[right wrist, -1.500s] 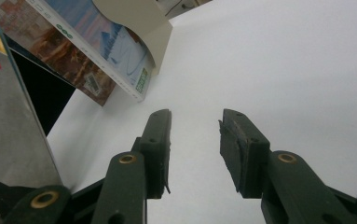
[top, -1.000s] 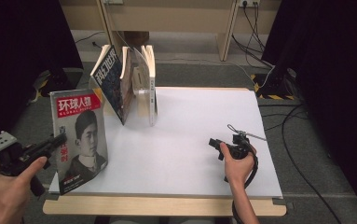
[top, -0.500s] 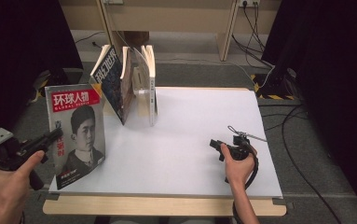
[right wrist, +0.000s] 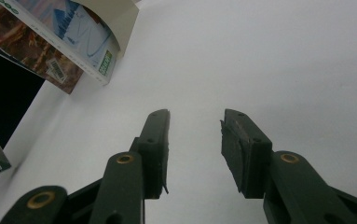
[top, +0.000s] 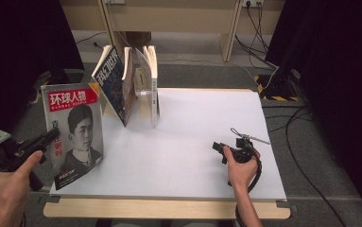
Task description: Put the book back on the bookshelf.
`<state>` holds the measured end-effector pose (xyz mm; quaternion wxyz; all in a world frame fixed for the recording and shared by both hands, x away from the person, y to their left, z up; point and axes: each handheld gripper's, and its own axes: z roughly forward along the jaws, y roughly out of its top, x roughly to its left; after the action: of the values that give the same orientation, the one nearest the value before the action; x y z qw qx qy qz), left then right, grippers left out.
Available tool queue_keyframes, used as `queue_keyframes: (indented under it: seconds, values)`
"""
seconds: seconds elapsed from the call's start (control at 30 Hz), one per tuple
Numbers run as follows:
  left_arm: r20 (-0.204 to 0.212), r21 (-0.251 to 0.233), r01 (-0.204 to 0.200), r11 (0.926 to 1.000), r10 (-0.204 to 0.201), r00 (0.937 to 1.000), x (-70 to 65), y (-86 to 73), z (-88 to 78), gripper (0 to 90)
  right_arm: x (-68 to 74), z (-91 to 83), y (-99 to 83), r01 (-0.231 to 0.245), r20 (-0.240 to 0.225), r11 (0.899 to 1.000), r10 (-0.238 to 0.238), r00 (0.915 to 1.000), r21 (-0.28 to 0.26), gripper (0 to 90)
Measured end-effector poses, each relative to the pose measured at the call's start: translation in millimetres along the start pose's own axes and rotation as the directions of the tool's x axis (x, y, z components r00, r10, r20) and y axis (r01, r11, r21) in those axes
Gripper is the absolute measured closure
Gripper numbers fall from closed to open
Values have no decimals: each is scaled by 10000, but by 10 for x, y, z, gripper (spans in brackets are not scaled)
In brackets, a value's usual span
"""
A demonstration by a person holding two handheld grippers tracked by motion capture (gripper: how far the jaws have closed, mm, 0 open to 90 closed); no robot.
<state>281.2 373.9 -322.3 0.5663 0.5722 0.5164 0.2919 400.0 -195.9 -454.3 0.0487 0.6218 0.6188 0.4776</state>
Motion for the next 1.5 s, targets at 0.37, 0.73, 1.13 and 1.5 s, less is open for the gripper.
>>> queue_keyframes:
  seconds: [0.37, 0.73, 1.13, 1.5]
  values:
    - [-249, -141, -5, 9999, 2, 9997, 37, 34, -49, 870, -2, 22, -7, -8, 6, 10000, 7, 10000, 82, 614]
    - [-393, -274, 10, 9996, -21, 9992, 96, 92, 122, 870, -9, 23, -15, 58, 5, 10000, -58, 10000, 61, 613]
    - [-264, -824, -151, 9965, 130, 9996, 173, 211, 459, 870, -2, 42, -33, -21, 15, 9999, 21, 10000, 168, 609]
    - [-322, -777, -108, 9969, 83, 9994, 218, 216, 765, 869, -19, 39, -38, 3, 54, 9998, -4, 10000, 180, 609]
